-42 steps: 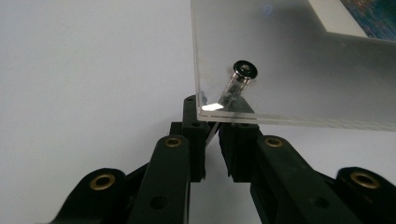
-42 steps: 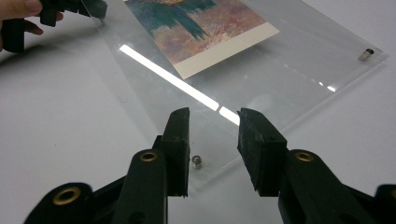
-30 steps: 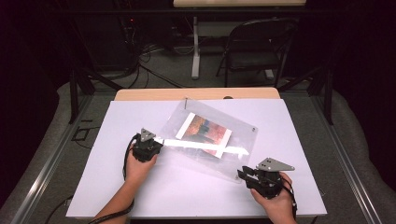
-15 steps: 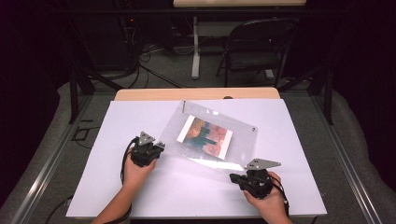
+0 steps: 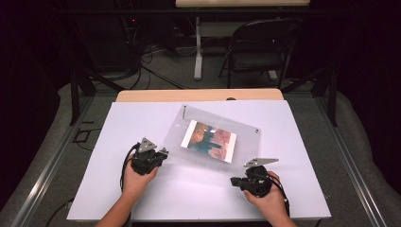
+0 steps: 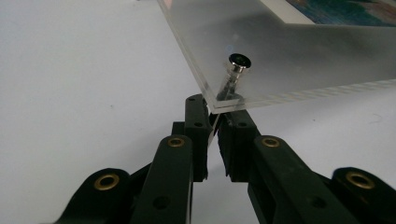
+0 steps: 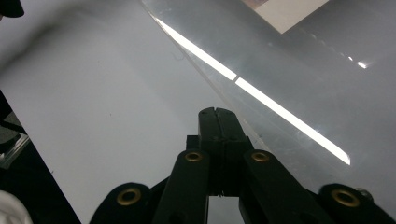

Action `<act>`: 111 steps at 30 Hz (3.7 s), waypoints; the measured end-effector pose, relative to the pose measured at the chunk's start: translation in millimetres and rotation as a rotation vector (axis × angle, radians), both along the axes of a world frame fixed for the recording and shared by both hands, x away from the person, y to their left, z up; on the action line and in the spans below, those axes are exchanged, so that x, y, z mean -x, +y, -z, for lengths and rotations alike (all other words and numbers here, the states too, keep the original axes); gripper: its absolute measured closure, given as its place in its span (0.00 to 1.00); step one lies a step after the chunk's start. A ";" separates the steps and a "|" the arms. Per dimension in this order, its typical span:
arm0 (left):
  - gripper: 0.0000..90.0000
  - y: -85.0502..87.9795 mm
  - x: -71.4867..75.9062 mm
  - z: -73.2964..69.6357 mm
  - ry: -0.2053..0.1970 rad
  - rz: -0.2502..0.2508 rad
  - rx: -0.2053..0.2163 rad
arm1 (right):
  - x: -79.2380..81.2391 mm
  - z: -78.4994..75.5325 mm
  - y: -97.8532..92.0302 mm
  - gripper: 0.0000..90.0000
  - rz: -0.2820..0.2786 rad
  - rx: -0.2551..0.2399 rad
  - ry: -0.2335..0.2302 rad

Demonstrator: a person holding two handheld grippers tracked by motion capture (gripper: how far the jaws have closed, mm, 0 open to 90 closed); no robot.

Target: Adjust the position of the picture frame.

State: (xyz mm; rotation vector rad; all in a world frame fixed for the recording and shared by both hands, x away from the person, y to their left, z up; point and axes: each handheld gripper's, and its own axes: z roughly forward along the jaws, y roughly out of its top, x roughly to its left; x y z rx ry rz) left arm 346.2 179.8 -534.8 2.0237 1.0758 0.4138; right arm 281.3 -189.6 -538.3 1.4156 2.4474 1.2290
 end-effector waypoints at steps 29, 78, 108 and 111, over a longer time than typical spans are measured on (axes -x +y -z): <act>0.93 -12.4 31.7 -3.6 0.016 0.067 0.007 | -10.9 -19.9 -16.2 1.00 0.024 -0.046 0.017; 0.95 -105.1 61.5 2.1 0.050 0.337 0.086 | -103.3 -4.3 -29.0 1.00 0.203 0.067 0.144; 0.45 -46.1 43.3 2.7 0.033 0.163 0.116 | -1.2 -17.0 -34.8 0.49 0.115 0.080 -0.212; 0.41 -33.7 34.2 2.7 -0.005 0.111 0.100 | 1.6 -16.2 -32.3 0.44 0.119 0.092 -0.236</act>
